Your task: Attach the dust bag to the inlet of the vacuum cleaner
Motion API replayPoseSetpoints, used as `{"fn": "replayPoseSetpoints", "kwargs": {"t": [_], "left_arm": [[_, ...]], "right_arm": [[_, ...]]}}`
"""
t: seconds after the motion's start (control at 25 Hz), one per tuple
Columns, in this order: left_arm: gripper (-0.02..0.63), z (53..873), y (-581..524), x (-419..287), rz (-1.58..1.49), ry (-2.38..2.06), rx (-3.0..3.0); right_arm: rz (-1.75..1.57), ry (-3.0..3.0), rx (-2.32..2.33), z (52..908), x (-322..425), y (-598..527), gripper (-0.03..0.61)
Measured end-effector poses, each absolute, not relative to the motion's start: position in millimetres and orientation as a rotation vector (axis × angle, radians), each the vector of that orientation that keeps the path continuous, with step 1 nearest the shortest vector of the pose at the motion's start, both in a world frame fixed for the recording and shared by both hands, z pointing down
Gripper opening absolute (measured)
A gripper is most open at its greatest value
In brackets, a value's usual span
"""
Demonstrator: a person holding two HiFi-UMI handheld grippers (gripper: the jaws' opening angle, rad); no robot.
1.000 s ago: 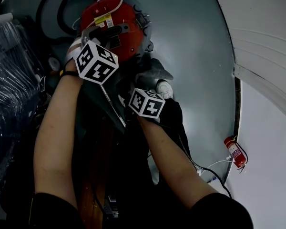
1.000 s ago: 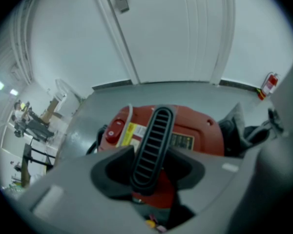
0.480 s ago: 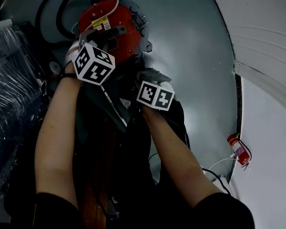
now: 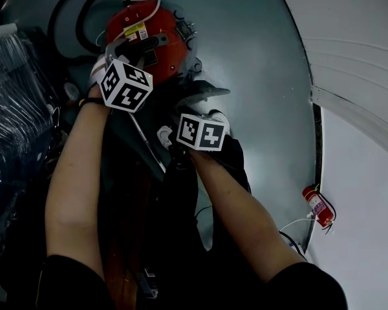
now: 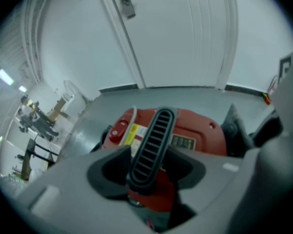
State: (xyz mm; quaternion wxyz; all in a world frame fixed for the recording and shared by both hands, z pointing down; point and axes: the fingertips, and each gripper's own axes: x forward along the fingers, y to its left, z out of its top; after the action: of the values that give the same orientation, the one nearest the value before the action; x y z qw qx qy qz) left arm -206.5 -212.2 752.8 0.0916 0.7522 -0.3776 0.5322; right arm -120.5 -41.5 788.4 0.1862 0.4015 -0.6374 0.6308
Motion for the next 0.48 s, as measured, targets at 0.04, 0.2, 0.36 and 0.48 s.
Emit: {"fn": "replayPoseSetpoints", "kwargs": {"t": [0.04, 0.2, 0.36, 0.48], "left_arm": [[0.202, 751, -211, -206, 1.561, -1.138, 2.233], [0.302, 721, -203, -205, 1.335, -1.300, 2.203], [0.024, 675, -166, -206, 1.069, -1.437, 2.089], [0.000, 646, -128, -200, 0.859, -1.473, 1.976]], "right_arm": [[1.749, -1.805, 1.138, 783, -116, -39, 0.224], [1.640, -1.834, 1.212, 760, -89, -37, 0.222], [1.573, -1.889, 1.162, 726, -70, -36, 0.011], [1.426, -2.019, 1.093, 681, -69, -44, -0.002]]}}
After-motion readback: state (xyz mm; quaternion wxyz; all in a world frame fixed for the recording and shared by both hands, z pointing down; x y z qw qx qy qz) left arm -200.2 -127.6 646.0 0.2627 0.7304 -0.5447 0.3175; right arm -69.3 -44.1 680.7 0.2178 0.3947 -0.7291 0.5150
